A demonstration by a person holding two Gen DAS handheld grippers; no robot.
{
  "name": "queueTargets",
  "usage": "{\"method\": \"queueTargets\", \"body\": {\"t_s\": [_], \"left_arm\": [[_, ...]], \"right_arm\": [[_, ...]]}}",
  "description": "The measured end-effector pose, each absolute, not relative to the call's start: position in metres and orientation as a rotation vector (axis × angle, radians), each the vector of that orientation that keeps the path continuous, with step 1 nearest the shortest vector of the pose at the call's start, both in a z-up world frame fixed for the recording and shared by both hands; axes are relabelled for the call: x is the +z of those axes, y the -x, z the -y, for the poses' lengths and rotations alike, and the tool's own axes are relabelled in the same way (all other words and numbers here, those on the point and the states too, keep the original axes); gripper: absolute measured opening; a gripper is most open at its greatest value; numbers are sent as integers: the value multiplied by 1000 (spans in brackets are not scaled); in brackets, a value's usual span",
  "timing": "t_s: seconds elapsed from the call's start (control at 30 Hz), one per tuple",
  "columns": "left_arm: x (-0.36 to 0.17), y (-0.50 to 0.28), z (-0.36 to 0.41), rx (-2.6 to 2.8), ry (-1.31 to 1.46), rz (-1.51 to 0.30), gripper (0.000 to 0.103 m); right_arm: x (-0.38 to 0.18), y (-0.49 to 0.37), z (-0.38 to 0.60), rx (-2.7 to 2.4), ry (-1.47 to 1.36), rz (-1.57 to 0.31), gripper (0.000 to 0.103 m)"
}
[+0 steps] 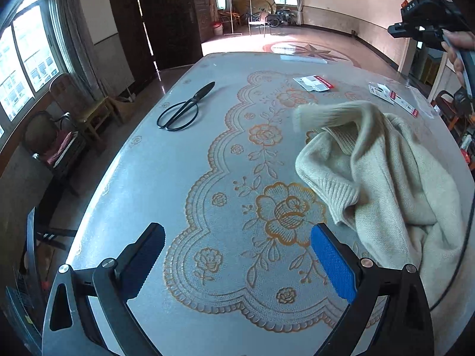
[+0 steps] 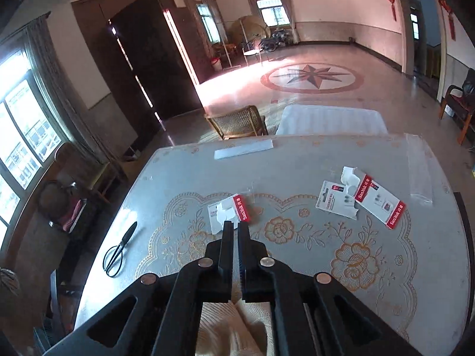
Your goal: Fold clothes
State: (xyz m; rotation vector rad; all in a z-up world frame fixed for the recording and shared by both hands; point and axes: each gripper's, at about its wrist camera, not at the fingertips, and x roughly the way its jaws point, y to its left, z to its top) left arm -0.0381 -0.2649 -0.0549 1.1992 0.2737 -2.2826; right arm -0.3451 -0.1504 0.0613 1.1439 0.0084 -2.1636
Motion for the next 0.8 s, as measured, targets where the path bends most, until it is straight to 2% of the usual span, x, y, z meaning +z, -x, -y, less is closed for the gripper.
{"method": "queueTargets", "body": {"t_s": [0.07, 0.13, 0.2, 0.37, 0.47, 0.67, 0.8], "left_arm": [[-63, 56, 256, -2284, -1231, -270, 99], [-74, 72, 248, -2274, -1265, -268, 99], [-84, 88, 241, -2267, -1293, -276, 99], [-107, 119, 216, -2267, -1378, -252, 99], [-121, 130, 203, -2231, -1423, -207, 99], [-135, 138, 195, -2192, -1440, -257, 99], [-139, 141, 198, -2195, -1418, -366, 99]], "right_arm": [[43, 341, 153, -2050, -1216, -119, 17], [21, 320, 147, -2009, -1210, -336, 19], [-10, 306, 128, -1964, -1252, -453, 19], [-69, 319, 52, -1885, -1468, -348, 20], [-96, 330, 27, -1800, -1552, -203, 21], [-122, 349, 30, -1653, -1574, -32, 26], [-132, 345, 58, -1532, -1556, -39, 24]]}}
